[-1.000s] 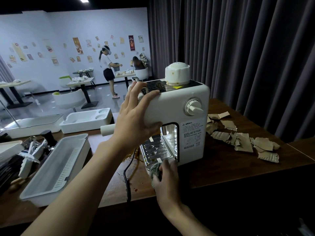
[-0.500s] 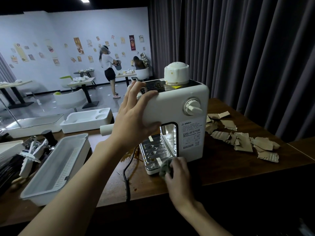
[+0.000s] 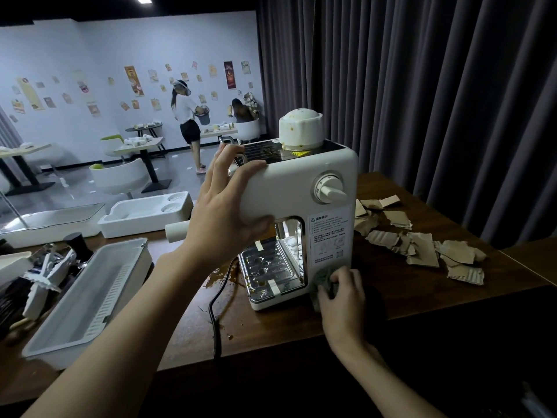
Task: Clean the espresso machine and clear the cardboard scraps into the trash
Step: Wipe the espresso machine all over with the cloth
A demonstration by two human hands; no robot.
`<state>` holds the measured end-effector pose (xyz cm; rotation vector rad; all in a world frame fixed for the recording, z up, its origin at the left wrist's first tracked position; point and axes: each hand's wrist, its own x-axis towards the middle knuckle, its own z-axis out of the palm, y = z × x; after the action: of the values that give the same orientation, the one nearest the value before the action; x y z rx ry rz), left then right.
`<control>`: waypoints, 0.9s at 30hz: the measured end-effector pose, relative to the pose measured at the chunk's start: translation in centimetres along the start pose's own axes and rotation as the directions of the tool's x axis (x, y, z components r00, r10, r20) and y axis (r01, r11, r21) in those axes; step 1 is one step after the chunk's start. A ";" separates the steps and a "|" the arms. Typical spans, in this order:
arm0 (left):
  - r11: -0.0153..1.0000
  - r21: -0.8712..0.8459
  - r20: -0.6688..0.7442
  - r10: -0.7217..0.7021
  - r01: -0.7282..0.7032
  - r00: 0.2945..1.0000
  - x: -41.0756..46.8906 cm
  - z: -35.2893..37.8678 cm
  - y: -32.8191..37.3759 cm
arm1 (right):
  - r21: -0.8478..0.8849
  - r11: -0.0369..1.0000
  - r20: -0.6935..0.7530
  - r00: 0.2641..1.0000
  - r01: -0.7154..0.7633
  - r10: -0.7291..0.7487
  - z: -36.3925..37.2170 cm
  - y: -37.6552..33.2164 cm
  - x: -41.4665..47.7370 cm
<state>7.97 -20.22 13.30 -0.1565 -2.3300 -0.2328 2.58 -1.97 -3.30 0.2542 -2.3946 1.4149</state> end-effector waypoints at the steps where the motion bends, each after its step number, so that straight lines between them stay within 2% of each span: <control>1: 1.000 0.002 0.002 -0.001 0.001 1.000 0.0 0.0 0.0 | -0.006 0.999 0.030 0.999 0.037 -0.037 0.2 0.1 -0.2; 4: 1.000 -0.004 0.006 -0.009 0.009 1.000 0.0 -0.1 0.1 | 0.008 0.999 0.024 0.999 0.043 -0.043 -0.7 0.9 1.0; 7: 0.998 -0.053 0.006 -0.019 0.019 1.000 -0.1 -0.1 0.4 | 0.103 0.977 -0.066 0.979 -0.185 0.193 -2.0 1.3 2.6; 9: 0.996 -0.086 0.015 -0.017 0.018 1.000 -0.2 -0.2 0.5 | 0.176 0.953 -0.015 0.967 -0.247 0.254 -2.5 0.9 2.5; 13: 0.999 -0.022 0.010 -0.028 0.028 1.000 -1.4 0.2 0.7 | 0.245 0.959 0.093 0.988 -0.142 0.122 -3.5 0.2 1.6; 15: 0.998 -0.007 -0.136 -0.068 0.068 0.988 -3.8 0.9 1.9 | 0.215 0.975 0.144 0.989 -0.060 0.029 -4.2 -0.1 1.4; 17: 0.995 -0.065 -0.310 -0.091 0.074 0.946 -6.8 2.0 3.4 | 0.244 0.970 0.198 0.980 -0.020 -0.030 -4.9 -0.4 1.2; 18: 0.987 -0.140 -0.304 -0.119 0.080 0.945 -7.9 2.6 4.1 | 0.283 0.959 0.235 0.971 -0.028 -0.041 -5.2 -0.7 1.1; 19: 0.962 -0.249 -0.211 -0.168 0.114 0.963 -8.7 3.1 4.7 | 0.334 0.941 0.285 0.957 -0.053 -0.047 -5.5 -1.0 0.9; 20: 0.911 -0.361 -0.051 -0.234 0.200 0.971 -9.0 3.5 5.2 | 0.388 0.917 0.341 0.939 -0.097 -0.045 -5.7 -1.4 0.7; 21: 0.834 -0.444 0.144 -0.296 0.329 0.944 -9.1 3.8 5.7 | 0.439 0.886 0.393 0.919 -0.151 -0.039 -5.9 -1.7 0.5; 22: 0.724 -0.508 0.344 -0.326 0.467 0.880 -9.1 4.1 5.8 | 0.487 0.847 0.435 0.900 -0.210 -0.027 -6.0 -2.1 0.3; 23: 0.609 -0.543 0.485 -0.335 0.578 0.808 -8.9 4.3 6.0 | 0.538 0.799 0.466 0.885 -0.269 -0.016 -6.1 -2.5 0.1; 24: 0.517 -0.565 0.553 -0.341 0.643 0.760 -8.8 4.4 6.0 | 0.590 0.741 0.488 0.873 -0.322 -0.009 -6.3 -2.8 -0.1; 25: 0.470 -0.577 0.578 -0.343 0.668 0.741 -8.8 4.5 6.0 | 0.638 0.674 0.507 0.862 -0.372 -0.004 -6.5 -3.1 -0.2; 27: 0.425 -0.616 0.568 -0.345 0.664 0.748 -8.7 4.5 6.1 | 0.705 0.541 0.551 0.834 -0.459 -0.010 -7.0 -3.5 -0.3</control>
<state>11.93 -13.68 4.70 0.1248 -2.3773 -1.7332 5.44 2.48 2.52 0.6016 -1.9052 2.8715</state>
